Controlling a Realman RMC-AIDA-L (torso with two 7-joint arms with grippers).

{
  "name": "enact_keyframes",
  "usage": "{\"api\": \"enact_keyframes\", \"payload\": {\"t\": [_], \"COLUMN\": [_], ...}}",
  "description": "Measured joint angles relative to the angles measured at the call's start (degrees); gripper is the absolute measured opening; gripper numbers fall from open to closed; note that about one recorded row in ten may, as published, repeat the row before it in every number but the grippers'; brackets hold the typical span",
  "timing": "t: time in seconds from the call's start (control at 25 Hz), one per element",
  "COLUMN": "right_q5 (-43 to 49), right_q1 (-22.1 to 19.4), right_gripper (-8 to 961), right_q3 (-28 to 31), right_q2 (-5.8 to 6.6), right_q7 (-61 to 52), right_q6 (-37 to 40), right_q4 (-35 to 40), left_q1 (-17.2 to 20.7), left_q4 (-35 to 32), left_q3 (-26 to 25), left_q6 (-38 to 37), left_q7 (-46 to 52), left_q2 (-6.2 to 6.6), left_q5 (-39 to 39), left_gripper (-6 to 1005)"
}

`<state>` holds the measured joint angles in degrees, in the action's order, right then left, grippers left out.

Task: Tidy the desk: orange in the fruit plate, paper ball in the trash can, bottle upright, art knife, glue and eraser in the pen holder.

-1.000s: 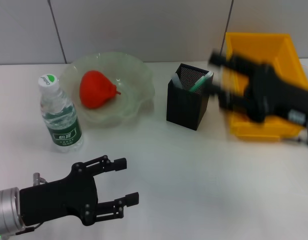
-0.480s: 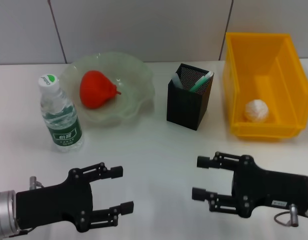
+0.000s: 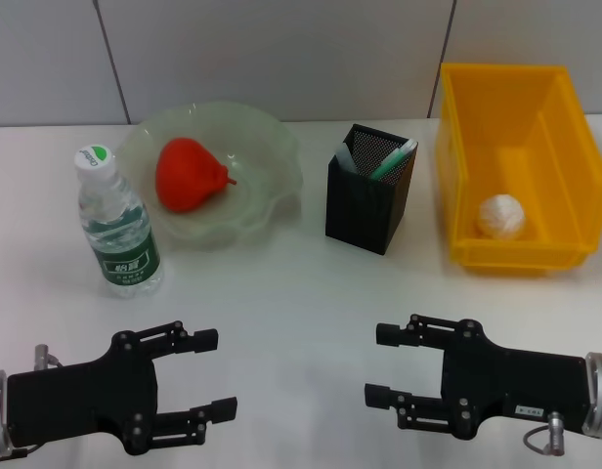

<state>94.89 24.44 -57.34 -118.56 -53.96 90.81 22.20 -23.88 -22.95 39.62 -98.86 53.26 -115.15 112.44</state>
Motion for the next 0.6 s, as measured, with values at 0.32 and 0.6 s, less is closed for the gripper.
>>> {"api": "enact_keyframes", "payload": {"t": [0.32,0.6], "right_q5": [0.1,0.2], "right_q1": [0.4,0.6], "right_gripper": [697,696], "right_q3": [0.1,0.2], "right_q2": [-0.2,-0.27], "right_q7": [0.0,0.3], "right_q6": [-0.5,-0.7], "right_q4": [0.0,0.2], "left_q1": [0.0,0.0], "left_q4": [-0.8,-0.8], "left_q3": [0.0,0.0], "left_q6": [-0.1,0.2], "left_q7": [0.0,0.0], "left_q2": [0.11,0.1], "left_q5": [0.1,0.1], "left_gripper": [786,786]}}
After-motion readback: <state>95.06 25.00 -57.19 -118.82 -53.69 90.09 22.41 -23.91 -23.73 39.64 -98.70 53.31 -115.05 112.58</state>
